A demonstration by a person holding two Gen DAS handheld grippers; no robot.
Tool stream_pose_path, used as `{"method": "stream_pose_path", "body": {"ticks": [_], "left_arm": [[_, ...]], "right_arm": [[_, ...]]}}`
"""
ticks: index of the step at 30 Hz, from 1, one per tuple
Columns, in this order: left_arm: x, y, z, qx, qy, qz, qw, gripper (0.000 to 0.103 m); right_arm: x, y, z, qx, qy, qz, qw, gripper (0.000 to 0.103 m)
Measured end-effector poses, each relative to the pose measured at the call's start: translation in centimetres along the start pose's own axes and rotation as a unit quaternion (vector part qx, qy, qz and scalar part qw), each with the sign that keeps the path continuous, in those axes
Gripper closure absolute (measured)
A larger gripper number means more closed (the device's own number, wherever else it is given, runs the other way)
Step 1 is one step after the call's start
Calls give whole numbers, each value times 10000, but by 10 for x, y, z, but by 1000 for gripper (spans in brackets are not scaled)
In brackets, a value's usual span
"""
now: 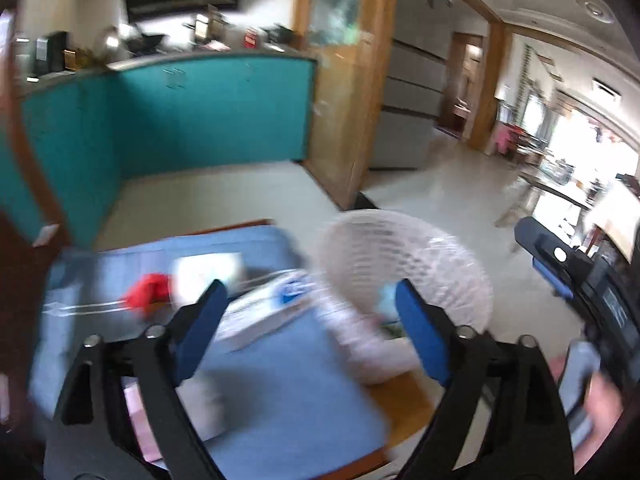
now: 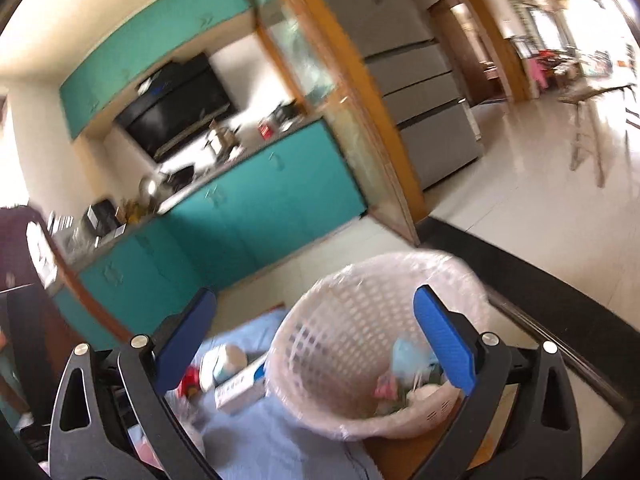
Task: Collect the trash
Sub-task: 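Move both grippers back over the cushion toward the pink wrapper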
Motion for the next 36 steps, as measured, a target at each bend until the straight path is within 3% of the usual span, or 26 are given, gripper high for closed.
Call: {"method": "stream_pose_path", "body": {"ticks": [6,10,13,19,23,36], "left_arm": [[100,30,58,-476,-976,383,9933,7],[129,58,60,-319,-1323,438,9897,7],[131,64,53,-109,-1619,240,9865,7],[130,74,45,154,-1359,222,9904,7],[125,78,43,218,-1422,5,9896,7],[123,79,38,327,-1338,154,9903,7]], "right_arm": [[63,27,-14,617,-420,912,9930,6],[104,49,-15,906,-687,1392,9837,6],[125,64,-13,1061,-799,1665,9771,6],[144,79,-18,1216,-868,1893,9705,6],[144,81,-20,1257,-852,1865,9707,6],[143,82,-22,1276,-858,1867,9703,6]]}}
Point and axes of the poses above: each gripper's, at about its wrist camera, not at the fingertips, and z roughly against the way its jaws point, x to its left, y to its underside, the point moved 5 cm from there along -z, roughly the way its jaws point, and after that the axes turned 7 degrees about z, right-handed, at the moved point
